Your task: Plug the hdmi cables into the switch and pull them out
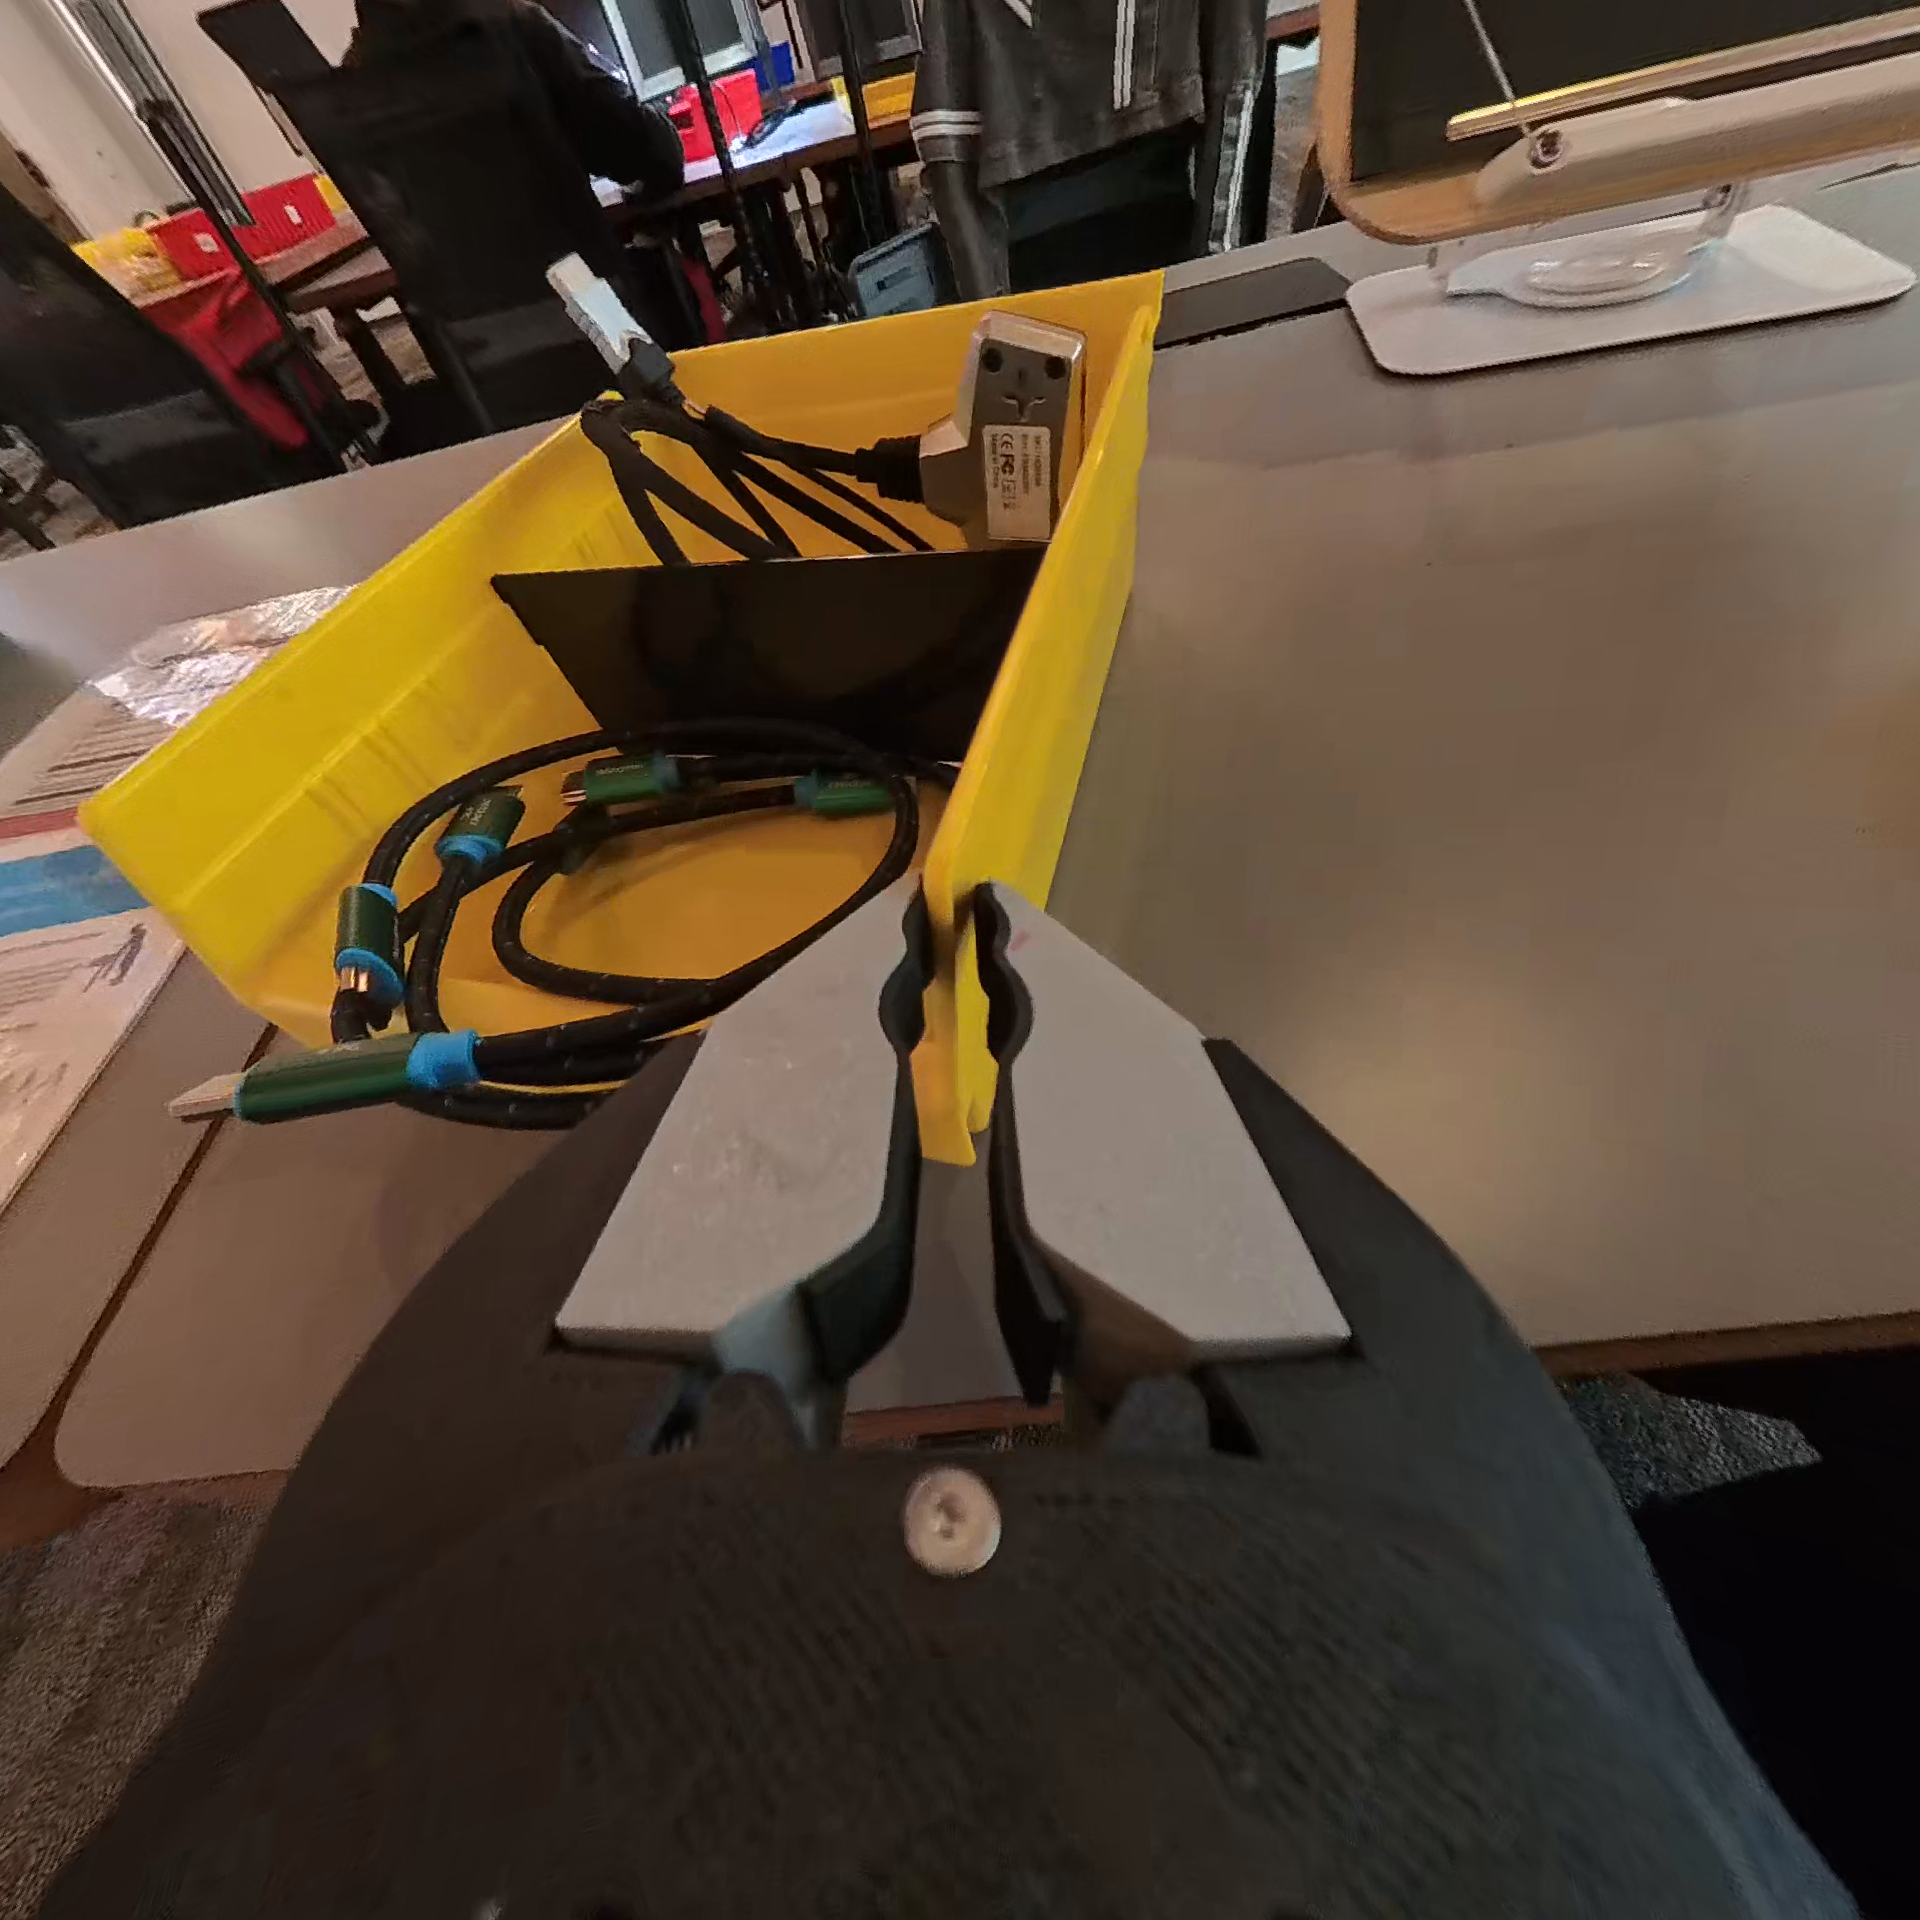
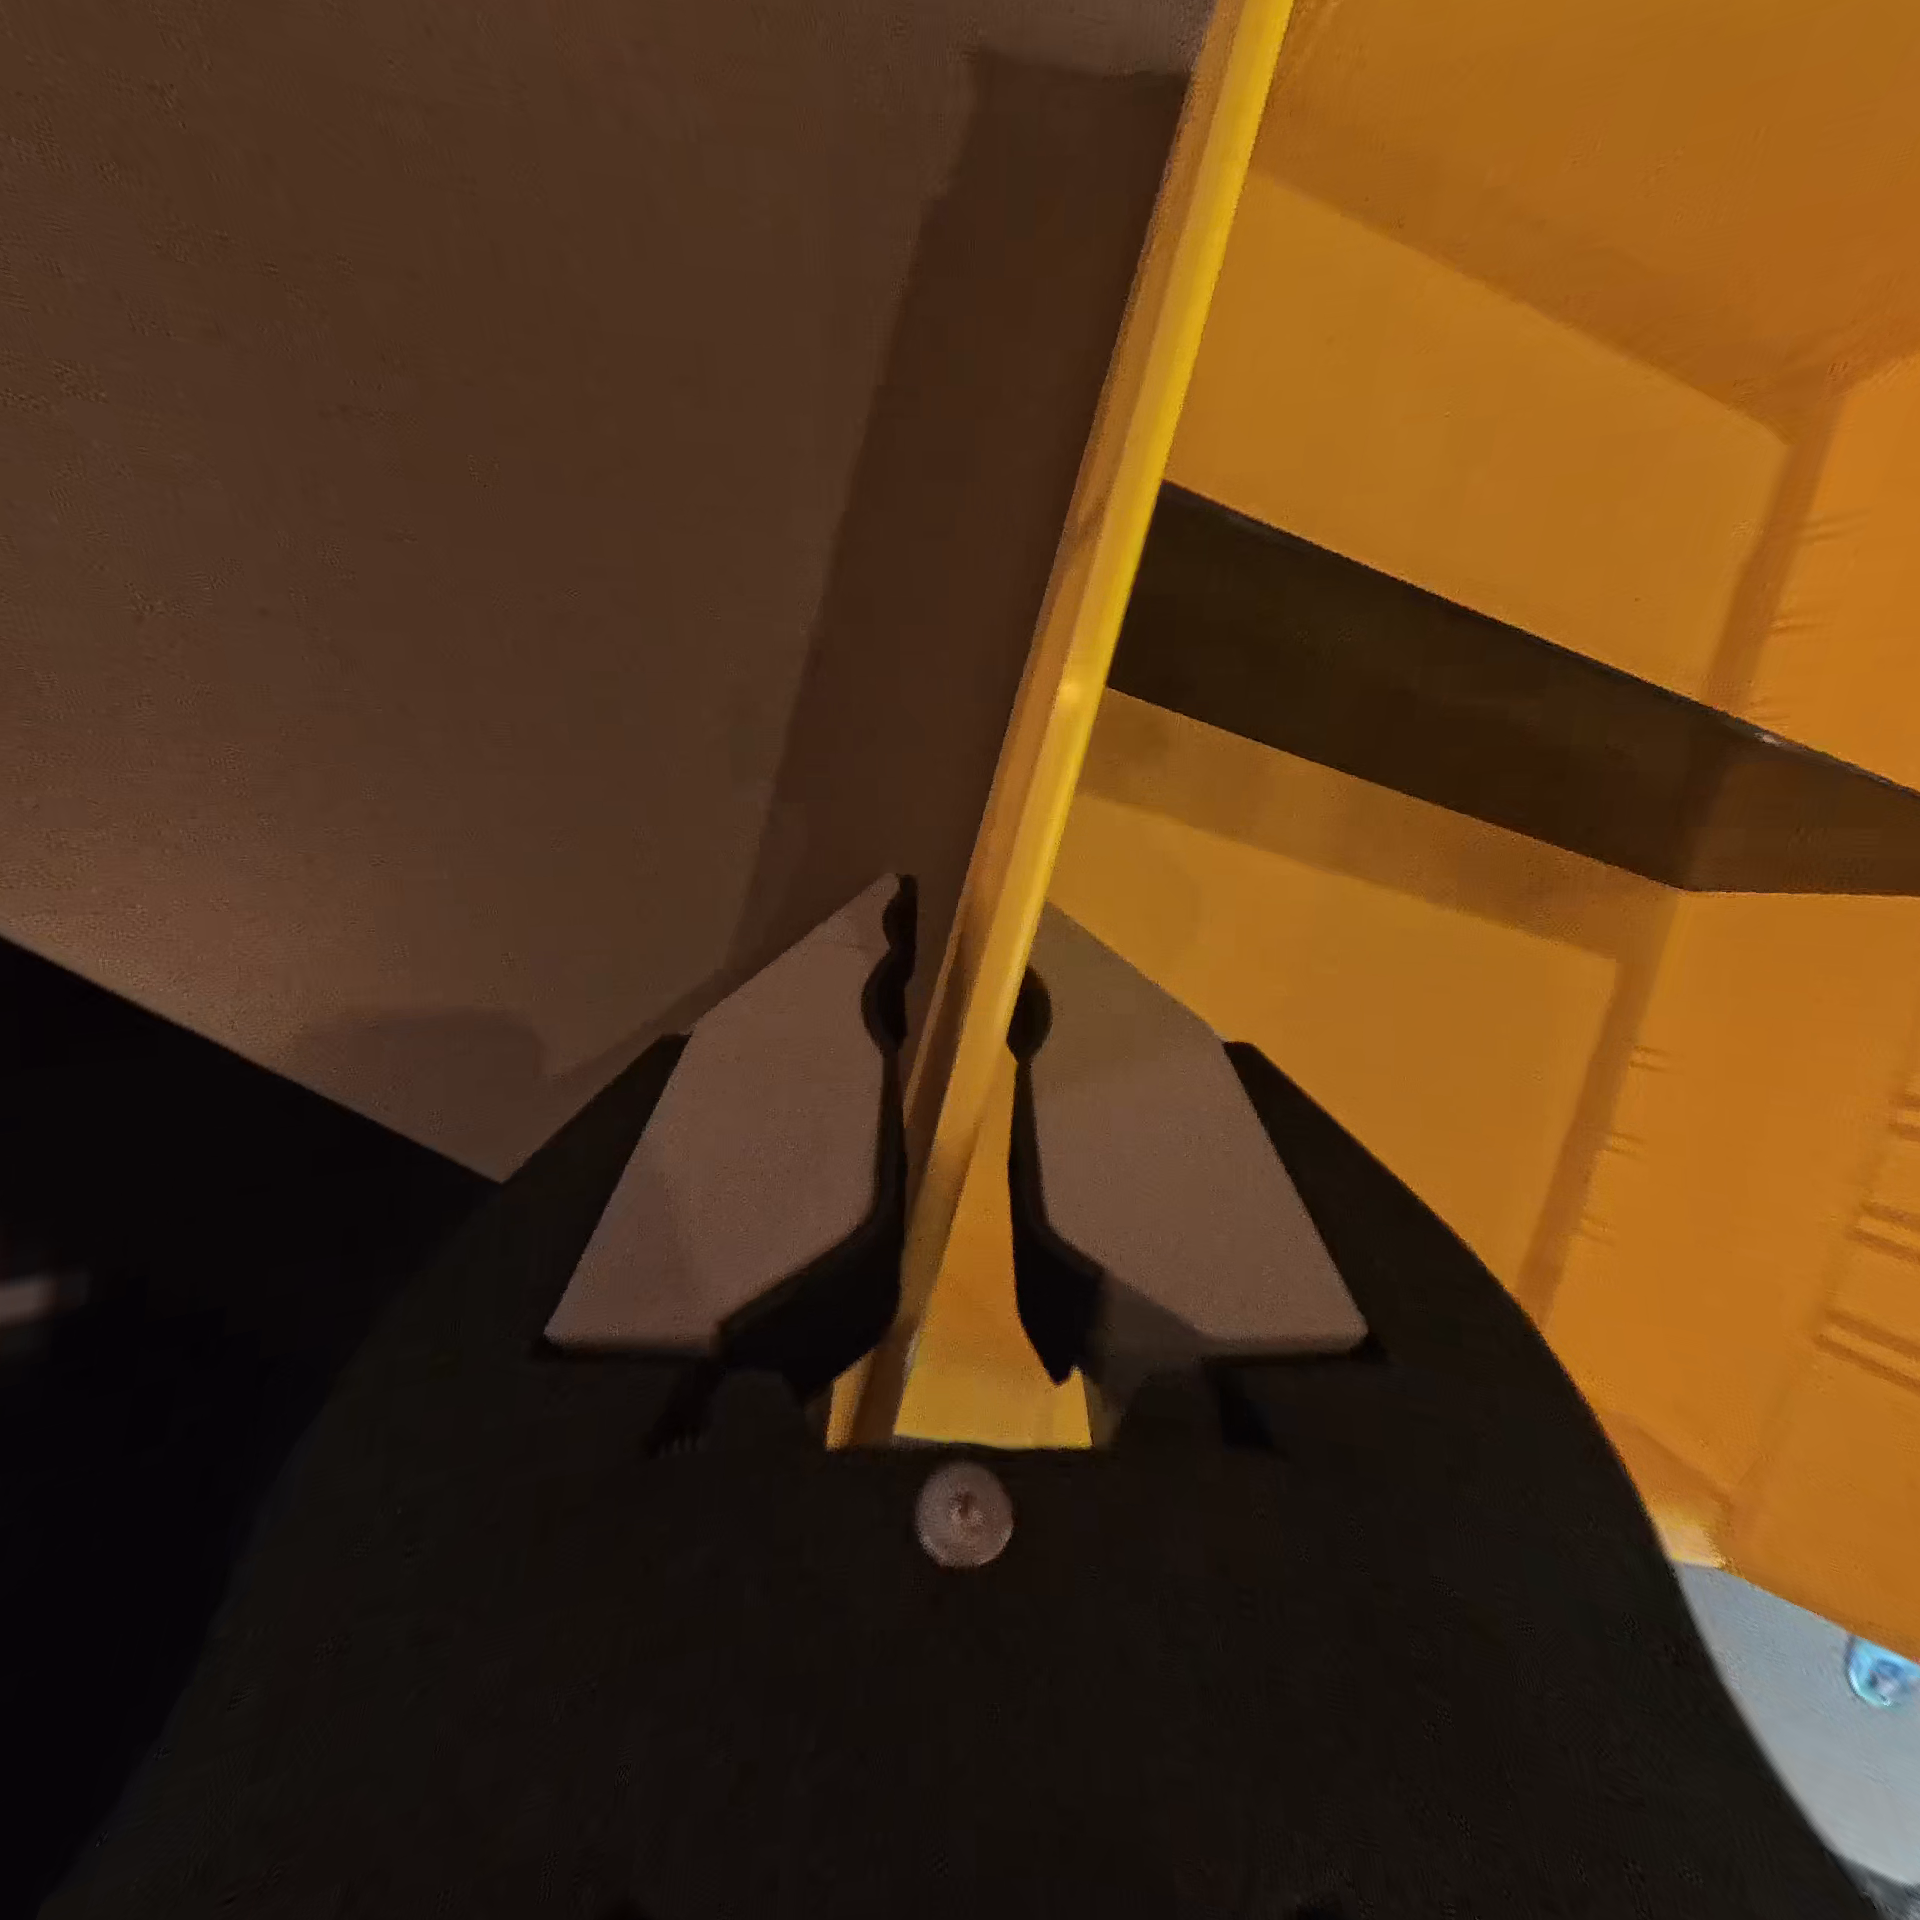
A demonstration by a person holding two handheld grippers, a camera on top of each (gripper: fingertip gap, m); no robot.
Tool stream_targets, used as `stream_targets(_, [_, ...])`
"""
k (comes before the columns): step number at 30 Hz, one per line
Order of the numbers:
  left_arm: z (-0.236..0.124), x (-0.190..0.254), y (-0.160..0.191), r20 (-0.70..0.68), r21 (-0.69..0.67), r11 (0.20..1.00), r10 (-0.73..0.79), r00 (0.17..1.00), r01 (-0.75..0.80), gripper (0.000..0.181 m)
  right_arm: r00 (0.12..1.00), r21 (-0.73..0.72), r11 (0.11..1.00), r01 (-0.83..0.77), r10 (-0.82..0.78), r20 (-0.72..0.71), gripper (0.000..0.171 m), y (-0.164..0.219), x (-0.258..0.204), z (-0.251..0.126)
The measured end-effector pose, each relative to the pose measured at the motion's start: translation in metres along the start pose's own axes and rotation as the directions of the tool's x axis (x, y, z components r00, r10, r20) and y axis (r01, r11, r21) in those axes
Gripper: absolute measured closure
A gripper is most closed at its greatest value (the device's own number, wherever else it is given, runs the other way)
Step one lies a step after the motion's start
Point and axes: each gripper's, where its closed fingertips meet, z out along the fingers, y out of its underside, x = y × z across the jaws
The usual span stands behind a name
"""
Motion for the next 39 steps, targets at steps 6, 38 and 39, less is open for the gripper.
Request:
stream_targets(6, [0.018, -0.006, -0.004, 0.013, 0.001, 0.999, -0.04, 0.999, 0.04, 0.177, 0.992, 0.054, 0.992, -0.117, 0.119, -0.047, 0.143, -0.001, 0.05, 0.007])
stream_targets(38, [0.212, 0.224, -0.12, -0.458, 0.26, 0.953, 0.262, 0.85, -0.153, 0.145, 0.961, 0.668, 0.733, -0.131, -0.071, 0.267, 0.101, -0.286, -0.068, 0.088])
stream_targets(39, [0.212, 0.225, -0.119, -0.474, 0.239, 0.96, 0.245, 0.846, -0.144, 0.145, 0.963, 0.668, 0.733, -0.127, -0.069, 0.259, 0.103, -0.285, -0.067, 0.088])
